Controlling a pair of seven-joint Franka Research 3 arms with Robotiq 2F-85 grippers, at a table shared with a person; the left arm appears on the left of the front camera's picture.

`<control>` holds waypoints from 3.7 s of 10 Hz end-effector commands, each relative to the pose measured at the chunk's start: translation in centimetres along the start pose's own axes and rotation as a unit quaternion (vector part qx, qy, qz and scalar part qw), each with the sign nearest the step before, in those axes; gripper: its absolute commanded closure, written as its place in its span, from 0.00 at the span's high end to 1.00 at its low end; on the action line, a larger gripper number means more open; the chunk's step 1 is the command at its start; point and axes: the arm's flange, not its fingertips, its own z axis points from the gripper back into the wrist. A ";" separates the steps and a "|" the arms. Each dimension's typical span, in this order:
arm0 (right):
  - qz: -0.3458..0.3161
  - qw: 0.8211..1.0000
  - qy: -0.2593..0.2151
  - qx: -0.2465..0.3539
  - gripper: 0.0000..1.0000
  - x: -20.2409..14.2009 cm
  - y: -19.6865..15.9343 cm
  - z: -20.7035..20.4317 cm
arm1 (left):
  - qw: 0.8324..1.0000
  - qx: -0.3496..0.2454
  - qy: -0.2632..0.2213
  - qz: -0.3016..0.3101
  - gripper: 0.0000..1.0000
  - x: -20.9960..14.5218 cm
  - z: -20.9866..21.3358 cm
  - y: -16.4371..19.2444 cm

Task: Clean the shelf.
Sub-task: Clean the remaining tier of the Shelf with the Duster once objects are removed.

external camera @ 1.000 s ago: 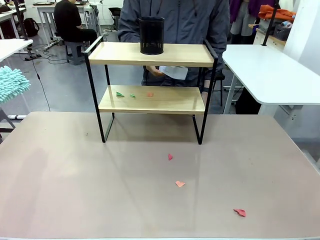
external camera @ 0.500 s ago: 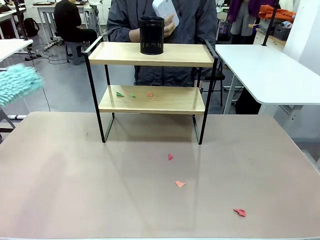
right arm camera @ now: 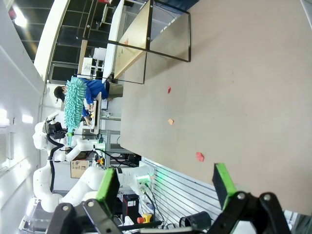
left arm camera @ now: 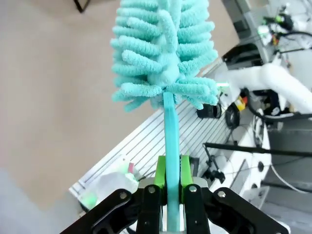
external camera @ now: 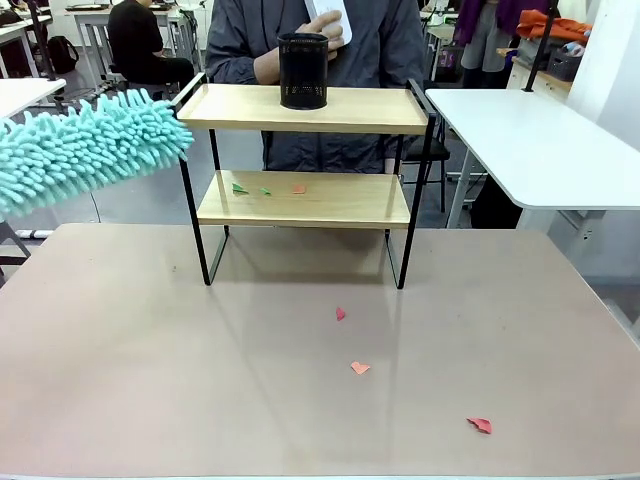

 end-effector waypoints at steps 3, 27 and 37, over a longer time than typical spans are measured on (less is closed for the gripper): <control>0.014 1.000 -0.006 0.008 1.00 0.1 0.1 0.0 | 0.996 -0.020 0.024 -0.087 0.12 -2.4 1.2 -1.0; 0.014 1.000 -0.006 0.008 1.00 0.1 0.1 0.0 | 0.984 0.175 -0.001 -0.018 0.12 4.1 -13.8 -8.2; 0.014 1.000 -0.006 0.008 1.00 0.1 0.1 0.0 | 0.926 0.347 -0.127 0.079 0.12 9.8 -23.7 -9.8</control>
